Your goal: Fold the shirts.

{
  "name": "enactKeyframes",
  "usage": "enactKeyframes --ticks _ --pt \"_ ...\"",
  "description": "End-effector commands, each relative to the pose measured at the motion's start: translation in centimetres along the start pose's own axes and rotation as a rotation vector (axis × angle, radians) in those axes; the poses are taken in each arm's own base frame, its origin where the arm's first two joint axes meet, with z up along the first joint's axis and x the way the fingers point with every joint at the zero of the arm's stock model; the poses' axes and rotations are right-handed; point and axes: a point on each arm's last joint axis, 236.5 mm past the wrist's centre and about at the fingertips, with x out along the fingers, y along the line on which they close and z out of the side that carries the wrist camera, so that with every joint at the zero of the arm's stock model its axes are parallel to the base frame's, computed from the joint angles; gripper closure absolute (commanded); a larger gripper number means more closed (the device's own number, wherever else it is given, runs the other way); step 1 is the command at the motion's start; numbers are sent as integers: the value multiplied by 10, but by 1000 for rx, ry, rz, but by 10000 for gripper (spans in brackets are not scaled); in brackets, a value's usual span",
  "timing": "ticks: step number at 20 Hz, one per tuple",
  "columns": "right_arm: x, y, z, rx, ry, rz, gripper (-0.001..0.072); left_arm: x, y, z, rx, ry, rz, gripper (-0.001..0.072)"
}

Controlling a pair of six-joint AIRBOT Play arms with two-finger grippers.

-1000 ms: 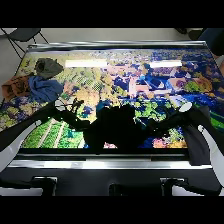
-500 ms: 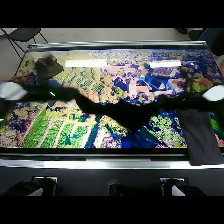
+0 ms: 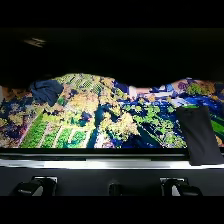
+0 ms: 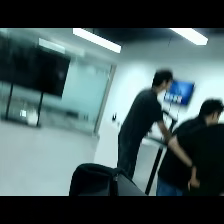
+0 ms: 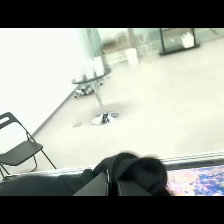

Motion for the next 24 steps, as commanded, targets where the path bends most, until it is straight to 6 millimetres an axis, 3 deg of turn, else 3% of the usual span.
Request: enactKeyframes --ticks 1,4,6,8,9,12,15,17,20,22,24 --pt "-29 0 -16 1 89 -40 663 -28 -13 46 31 -148 -5 676" --pt "-27 -18 -70 10 322 -104 663 -11 17 27 128 -80 98 675" --pt "-30 -46 -130 55 598 -208 663 16 49 -12 168 50 173 674" --pt "-43 -69 -201 103 954 -292 663 52 89 -81 203 253 233 674" --pt "-45 -76 -233 132 1085 -308 663 70 112 -129 227 380 250 674" --pt "-27 -99 -316 236 1212 -351 663 114 167 -247 177 589 285 674" --pt "34 -135 -383 366 1075 -416 662 163 205 -315 167 585 297 674" --pt "90 -148 -407 497 946 -421 662 181 225 -360 160 602 306 673" --pt "170 -168 -429 707 728 -401 661 174 246 -428 135 744 327 673" --pt "193 -184 -457 816 685 -437 661 157 253 -465 113 869 340 672" --pt "193 -188 -494 889 742 -475 661 134 256 -498 87 1002 351 673"
